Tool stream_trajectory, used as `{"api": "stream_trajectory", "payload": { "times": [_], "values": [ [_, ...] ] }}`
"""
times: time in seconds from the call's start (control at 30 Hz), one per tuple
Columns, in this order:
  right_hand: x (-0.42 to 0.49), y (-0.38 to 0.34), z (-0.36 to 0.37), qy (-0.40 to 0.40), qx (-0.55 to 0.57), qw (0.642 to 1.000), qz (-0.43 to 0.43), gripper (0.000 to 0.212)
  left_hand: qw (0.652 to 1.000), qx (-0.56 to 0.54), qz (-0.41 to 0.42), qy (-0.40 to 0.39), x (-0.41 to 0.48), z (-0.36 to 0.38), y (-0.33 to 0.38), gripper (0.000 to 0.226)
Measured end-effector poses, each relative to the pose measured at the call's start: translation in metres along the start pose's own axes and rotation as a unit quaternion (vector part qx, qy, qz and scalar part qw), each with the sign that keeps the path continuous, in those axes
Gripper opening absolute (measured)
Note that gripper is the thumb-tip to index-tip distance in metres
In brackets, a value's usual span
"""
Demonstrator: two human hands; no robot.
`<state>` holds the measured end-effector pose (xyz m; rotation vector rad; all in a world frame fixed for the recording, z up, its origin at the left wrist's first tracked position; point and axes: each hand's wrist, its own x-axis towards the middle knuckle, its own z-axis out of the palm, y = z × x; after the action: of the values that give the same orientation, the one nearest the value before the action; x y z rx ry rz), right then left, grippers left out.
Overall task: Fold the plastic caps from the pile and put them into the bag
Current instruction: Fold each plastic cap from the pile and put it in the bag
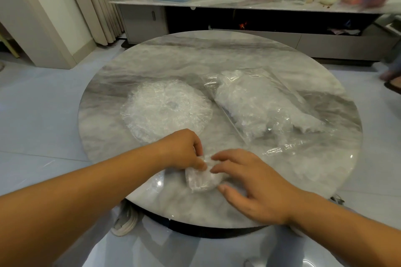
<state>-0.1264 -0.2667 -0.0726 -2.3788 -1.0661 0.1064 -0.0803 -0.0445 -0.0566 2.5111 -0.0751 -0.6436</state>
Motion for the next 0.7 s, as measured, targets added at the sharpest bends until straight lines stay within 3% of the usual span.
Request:
{"api": "stream_trajectory", "payload": {
  "times": [0.13,0.23,0.4,0.57,0.7],
  "values": [
    [0.013,0.002,-0.012,-0.019,0.052,0.994,0.093,0.04,0.995,-0.095,0.02,-0.015,-0.005,-0.001,-0.006,0.022],
    [0.027,0.003,-0.02,-0.05,0.107,0.982,0.15,0.028,0.99,-0.137,0.039,-0.019,-0.012,-0.003,-0.009,0.021],
    [0.039,0.004,-0.022,-0.024,0.152,0.972,0.176,0.032,0.974,-0.221,0.025,-0.05,-0.019,-0.004,-0.012,0.019],
    [0.035,0.002,-0.018,0.045,0.163,0.975,0.145,0.026,0.938,-0.333,-0.057,-0.075,-0.025,-0.001,-0.006,0.023],
    [0.026,-0.005,-0.011,0.044,0.088,0.994,0.045,0.032,0.89,-0.431,-0.107,-0.1,-0.024,0.004,-0.001,0.024]
  ]
}}
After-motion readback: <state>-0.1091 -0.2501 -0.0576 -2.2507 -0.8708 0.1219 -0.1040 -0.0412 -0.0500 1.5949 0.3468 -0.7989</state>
